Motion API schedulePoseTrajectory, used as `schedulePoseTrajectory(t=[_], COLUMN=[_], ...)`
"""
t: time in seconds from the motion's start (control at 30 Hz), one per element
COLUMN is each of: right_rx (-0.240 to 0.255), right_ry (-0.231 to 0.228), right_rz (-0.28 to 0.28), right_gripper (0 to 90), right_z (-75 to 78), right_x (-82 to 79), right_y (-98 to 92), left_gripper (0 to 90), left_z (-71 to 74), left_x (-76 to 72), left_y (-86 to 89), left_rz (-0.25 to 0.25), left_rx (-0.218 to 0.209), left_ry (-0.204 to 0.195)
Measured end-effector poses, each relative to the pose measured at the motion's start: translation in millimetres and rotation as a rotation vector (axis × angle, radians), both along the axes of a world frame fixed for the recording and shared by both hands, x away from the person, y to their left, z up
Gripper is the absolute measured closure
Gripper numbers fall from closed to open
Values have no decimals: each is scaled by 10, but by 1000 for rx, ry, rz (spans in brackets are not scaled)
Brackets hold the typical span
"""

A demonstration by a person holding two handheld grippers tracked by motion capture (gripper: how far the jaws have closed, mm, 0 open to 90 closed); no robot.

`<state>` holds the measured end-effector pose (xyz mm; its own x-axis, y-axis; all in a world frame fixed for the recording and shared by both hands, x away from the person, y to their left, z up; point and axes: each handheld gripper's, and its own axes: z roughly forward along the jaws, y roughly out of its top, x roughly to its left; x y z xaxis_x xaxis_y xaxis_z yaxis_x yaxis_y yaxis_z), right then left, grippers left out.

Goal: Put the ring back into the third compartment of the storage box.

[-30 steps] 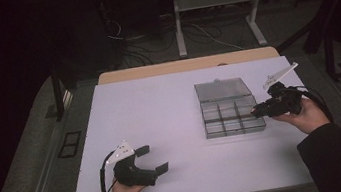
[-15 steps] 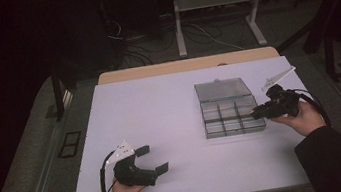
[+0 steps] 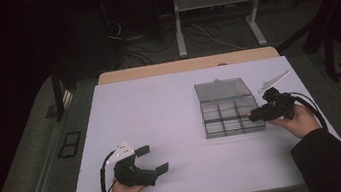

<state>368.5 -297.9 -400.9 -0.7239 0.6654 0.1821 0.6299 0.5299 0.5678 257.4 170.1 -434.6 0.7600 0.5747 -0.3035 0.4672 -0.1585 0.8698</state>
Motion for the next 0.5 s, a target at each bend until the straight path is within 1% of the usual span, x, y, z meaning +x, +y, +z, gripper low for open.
schedulePoseTrajectory(t=[0.5], right_rx=[3], right_ry=[5], right_rz=[4], right_gripper=[693], right_z=[-117], right_x=[56], right_y=[65], left_gripper=[0], left_z=[0], left_x=[0], left_y=[-3], left_rz=[-2], left_rx=[1], left_ry=[0])
